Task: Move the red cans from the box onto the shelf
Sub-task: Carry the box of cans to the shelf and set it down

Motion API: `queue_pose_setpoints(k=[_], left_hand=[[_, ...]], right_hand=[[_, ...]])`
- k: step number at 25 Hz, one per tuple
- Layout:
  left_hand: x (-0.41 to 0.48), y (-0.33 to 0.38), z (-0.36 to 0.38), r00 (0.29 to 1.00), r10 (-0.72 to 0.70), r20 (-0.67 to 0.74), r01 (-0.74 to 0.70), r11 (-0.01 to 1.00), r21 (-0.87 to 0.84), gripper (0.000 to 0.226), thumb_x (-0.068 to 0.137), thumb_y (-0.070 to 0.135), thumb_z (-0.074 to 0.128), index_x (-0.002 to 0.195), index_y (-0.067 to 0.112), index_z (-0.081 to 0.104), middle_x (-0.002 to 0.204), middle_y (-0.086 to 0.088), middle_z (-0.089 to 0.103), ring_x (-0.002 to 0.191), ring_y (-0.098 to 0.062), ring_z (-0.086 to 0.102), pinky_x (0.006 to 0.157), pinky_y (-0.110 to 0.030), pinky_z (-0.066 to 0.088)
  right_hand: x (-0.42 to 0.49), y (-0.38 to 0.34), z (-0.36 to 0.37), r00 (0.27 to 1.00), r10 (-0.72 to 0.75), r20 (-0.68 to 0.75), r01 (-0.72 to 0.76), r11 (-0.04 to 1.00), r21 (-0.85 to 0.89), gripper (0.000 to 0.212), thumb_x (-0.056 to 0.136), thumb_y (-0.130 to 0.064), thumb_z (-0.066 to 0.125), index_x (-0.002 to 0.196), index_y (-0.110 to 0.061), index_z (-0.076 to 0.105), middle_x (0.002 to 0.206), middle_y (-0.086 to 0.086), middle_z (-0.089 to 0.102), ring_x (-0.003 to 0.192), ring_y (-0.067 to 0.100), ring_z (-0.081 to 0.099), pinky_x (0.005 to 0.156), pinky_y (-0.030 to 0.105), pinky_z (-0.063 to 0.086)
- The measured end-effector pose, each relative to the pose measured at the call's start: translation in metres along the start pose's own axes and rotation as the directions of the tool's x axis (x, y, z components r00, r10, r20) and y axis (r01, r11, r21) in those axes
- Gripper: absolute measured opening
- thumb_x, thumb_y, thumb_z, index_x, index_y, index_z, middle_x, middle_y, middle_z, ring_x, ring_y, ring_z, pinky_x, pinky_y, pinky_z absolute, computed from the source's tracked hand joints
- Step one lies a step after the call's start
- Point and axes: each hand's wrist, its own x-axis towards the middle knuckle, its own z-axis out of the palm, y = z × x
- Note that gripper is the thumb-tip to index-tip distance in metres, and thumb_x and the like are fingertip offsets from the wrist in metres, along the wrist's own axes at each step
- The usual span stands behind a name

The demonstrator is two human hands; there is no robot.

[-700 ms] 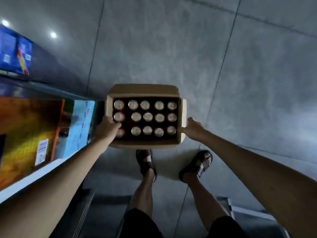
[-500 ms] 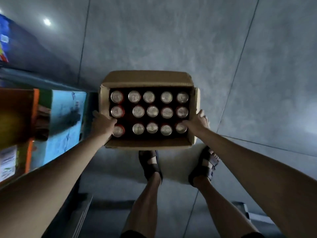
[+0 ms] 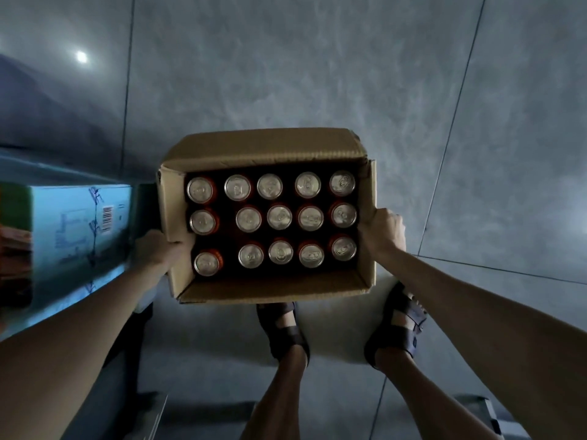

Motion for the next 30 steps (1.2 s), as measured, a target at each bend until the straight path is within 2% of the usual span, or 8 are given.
queue_pose_setpoints(k=[4,6,9,12,17,22,26,30], left_hand=[[-0.019,0.01,-0.022,0.998,0.046,0.046,-0.041,0.994,-0.102,0.033,0.073,0.01,0.076,0.098,-0.009,0.064,0.095,-0.028,0.067,0.082,-0.038,0.066,0.065,-0.039,0.051],[-0.032,0.018,-0.032,0.995,0.09,0.032,-0.087,0.991,-0.102,0.029,0.072,0.004,0.075,0.095,-0.009,0.064,0.089,-0.025,0.066,0.075,-0.031,0.063,0.06,-0.034,0.048],[-0.05,0.034,-0.053,0.99,0.142,0.021,-0.139,0.986,-0.092,0.028,0.075,0.004,0.073,0.097,-0.009,0.061,0.089,-0.022,0.06,0.078,-0.031,0.06,0.061,-0.033,0.046],[-0.068,0.057,-0.077,0.983,0.186,0.006,-0.185,0.982,-0.024,0.028,0.077,0.008,0.074,0.096,-0.009,0.062,0.088,-0.019,0.059,0.078,-0.03,0.059,0.064,-0.034,0.045],[-0.111,0.104,-0.156,0.961,0.276,-0.005,-0.276,0.961,0.003,0.021,0.074,0.007,0.073,0.075,-0.002,0.054,0.091,-0.026,0.063,0.076,-0.033,0.059,0.064,-0.037,0.048],[-0.149,0.171,-0.251,0.946,0.323,-0.013,-0.323,0.946,-0.022,0.027,0.072,0.007,0.076,0.089,-0.009,0.063,0.095,-0.028,0.067,0.087,-0.038,0.064,0.06,-0.034,0.044],[-0.161,0.233,-0.332,0.933,0.358,-0.037,-0.359,0.933,-0.011,0.031,0.07,0.009,0.076,0.093,-0.008,0.065,0.097,-0.028,0.068,0.091,-0.038,0.066,0.069,-0.039,0.052],[-0.148,0.294,-0.4,0.935,0.352,-0.044,-0.353,0.935,-0.023,0.032,0.072,0.012,0.076,0.096,-0.006,0.066,0.099,-0.025,0.068,0.091,-0.036,0.066,0.069,-0.037,0.053]], right_hand=[[0.009,-0.001,-0.009,1.0,-0.019,0.019,0.018,1.0,0.021,0.027,0.091,-0.015,0.058,0.105,0.007,0.065,0.101,0.028,0.063,0.095,0.045,0.062,0.067,0.033,0.04],[0.009,0.0,-0.019,1.0,-0.02,0.008,0.02,0.999,0.039,0.028,0.093,-0.018,0.057,0.101,0.007,0.065,0.088,0.024,0.061,0.086,0.042,0.061,0.064,0.032,0.039],[0.001,0.003,-0.041,1.0,-0.019,-0.011,0.02,0.998,0.056,0.023,0.09,-0.018,0.058,0.087,0.004,0.064,0.064,0.008,0.045,0.059,0.029,0.047,0.059,0.029,0.035],[-0.008,0.002,-0.073,0.999,-0.019,-0.027,0.021,0.997,0.071,0.017,0.086,-0.015,0.06,0.079,0.0,0.061,0.067,0.01,0.047,0.06,0.028,0.045,0.058,0.029,0.036],[-0.025,-0.033,-0.168,0.999,-0.031,-0.037,0.034,0.995,0.091,0.016,0.085,-0.014,0.062,0.074,-0.003,0.056,0.072,0.015,0.053,0.065,0.032,0.049,0.06,0.032,0.038],[-0.023,-0.087,-0.269,0.997,-0.068,-0.044,0.073,0.989,0.128,0.024,0.081,-0.009,0.063,0.06,-0.012,0.05,0.064,0.011,0.052,0.055,0.025,0.048,0.049,0.025,0.032],[-0.003,-0.144,-0.345,0.995,-0.094,-0.044,0.098,0.988,0.115,0.015,0.084,-0.014,0.062,0.083,0.001,0.065,0.061,0.007,0.048,0.052,0.022,0.043,0.05,0.027,0.032],[0.028,-0.209,-0.404,0.99,-0.143,-0.006,0.143,0.986,0.082,0.023,0.083,-0.015,0.063,0.096,0.004,0.066,0.086,0.023,0.063,0.079,0.039,0.059,0.064,0.033,0.043]])
